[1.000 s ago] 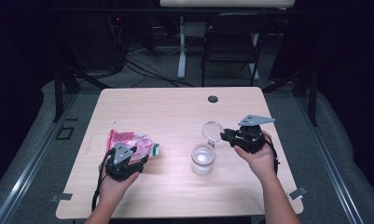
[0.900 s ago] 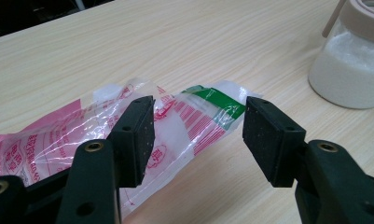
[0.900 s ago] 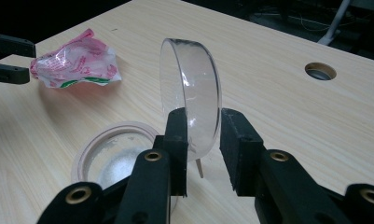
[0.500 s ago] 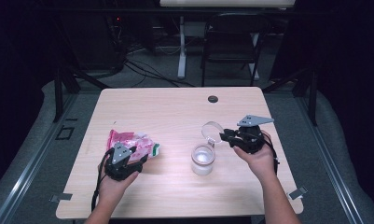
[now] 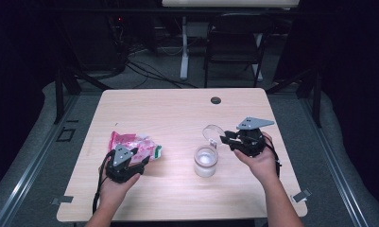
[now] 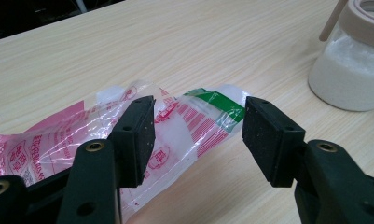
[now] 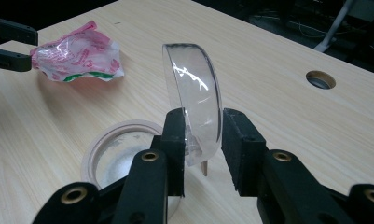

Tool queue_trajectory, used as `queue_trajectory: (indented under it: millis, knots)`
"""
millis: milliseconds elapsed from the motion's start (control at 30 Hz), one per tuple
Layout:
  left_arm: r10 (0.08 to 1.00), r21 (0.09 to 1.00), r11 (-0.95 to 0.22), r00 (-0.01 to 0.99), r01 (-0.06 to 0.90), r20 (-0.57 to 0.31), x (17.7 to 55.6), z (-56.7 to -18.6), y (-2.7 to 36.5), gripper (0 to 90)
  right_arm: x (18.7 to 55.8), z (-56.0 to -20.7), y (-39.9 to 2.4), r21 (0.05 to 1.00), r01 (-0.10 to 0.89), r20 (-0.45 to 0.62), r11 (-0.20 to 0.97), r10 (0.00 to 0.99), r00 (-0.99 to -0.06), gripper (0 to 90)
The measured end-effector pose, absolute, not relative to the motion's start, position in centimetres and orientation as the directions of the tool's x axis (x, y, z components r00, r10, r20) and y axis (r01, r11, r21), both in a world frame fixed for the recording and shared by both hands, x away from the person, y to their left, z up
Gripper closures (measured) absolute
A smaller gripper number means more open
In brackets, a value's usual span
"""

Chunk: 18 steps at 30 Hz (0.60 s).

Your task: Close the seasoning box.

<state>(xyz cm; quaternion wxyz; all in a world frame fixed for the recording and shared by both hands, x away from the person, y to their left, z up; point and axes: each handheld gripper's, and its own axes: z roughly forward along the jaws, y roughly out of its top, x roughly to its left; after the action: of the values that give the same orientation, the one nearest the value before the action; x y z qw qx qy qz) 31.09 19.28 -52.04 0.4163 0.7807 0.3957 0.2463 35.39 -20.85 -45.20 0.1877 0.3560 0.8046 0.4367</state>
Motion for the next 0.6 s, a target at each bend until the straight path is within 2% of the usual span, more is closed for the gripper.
queue_trajectory:
  millis: [600]
  knots:
    - [0.820, 0.844, -0.341, 0.571, 0.413, 0.052, 31.3, -52.1, 19.1, 44.1, 34.5, -45.2, -19.2, 0.833, 0.360, -0.048, 0.421, 0.703, -0.710, 63.2]
